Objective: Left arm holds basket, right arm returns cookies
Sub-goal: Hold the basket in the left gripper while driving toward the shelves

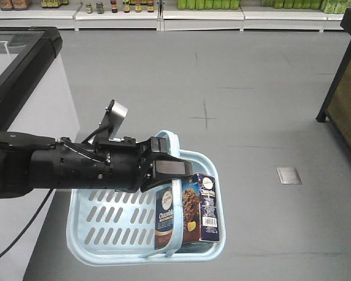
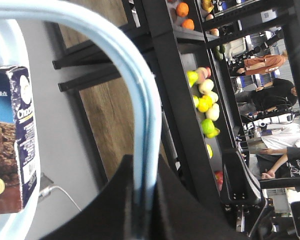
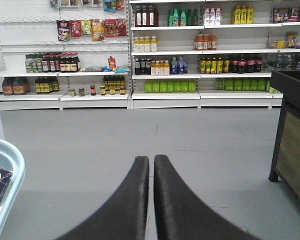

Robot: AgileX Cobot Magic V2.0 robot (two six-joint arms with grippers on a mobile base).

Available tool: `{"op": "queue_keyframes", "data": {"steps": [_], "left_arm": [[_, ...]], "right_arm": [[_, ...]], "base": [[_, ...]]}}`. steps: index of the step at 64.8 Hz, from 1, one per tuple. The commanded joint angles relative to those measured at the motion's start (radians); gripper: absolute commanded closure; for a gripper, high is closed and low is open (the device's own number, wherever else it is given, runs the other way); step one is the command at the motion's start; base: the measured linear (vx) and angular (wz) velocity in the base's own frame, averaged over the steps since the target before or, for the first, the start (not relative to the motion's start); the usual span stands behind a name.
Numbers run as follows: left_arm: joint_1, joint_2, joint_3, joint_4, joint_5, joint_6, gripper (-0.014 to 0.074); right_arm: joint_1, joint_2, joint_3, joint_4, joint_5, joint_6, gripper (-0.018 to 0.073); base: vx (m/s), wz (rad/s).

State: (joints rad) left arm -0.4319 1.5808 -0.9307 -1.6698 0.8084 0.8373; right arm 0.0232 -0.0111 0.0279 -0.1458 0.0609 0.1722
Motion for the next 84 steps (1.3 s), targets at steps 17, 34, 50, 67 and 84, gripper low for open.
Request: {"op": "queue_keyframes", "data": {"steps": [17,34,50,67,84], "left_arm": [[-0.005,-0.049,-0.029,-0.086,0.05,0.006,0.0599],[-0.005,-0.049,-0.029,-0.083,0.05,0.006,0.0599],[-0.005,-0.049,-0.029,-0.083,0.05,0.006,0.0599],[-0.005,-0.049,-0.029,-0.083,0.05,0.006,0.0599],[-0.005,-0.049,-0.029,-0.083,0.05,0.006,0.0599]], "right_arm": [[-0.001,-0.013,0.018,-0.006,-0.07,-0.007,0.057],[-0.001,-0.013,0.018,-0.006,-0.07,-0.007,0.057],[-0.001,-0.013,0.018,-0.006,-0.07,-0.007,0.057],[-0.001,-0.013,0.018,-0.006,-0.07,-0.007,0.057],[-0.001,-0.013,0.018,-0.006,-0.07,-0.007,0.057]], "base": [[0.48,-0.07],[0.5,-0.03],[0.53,0.04],[0.53,0.05],[0.53,0.03]]}}
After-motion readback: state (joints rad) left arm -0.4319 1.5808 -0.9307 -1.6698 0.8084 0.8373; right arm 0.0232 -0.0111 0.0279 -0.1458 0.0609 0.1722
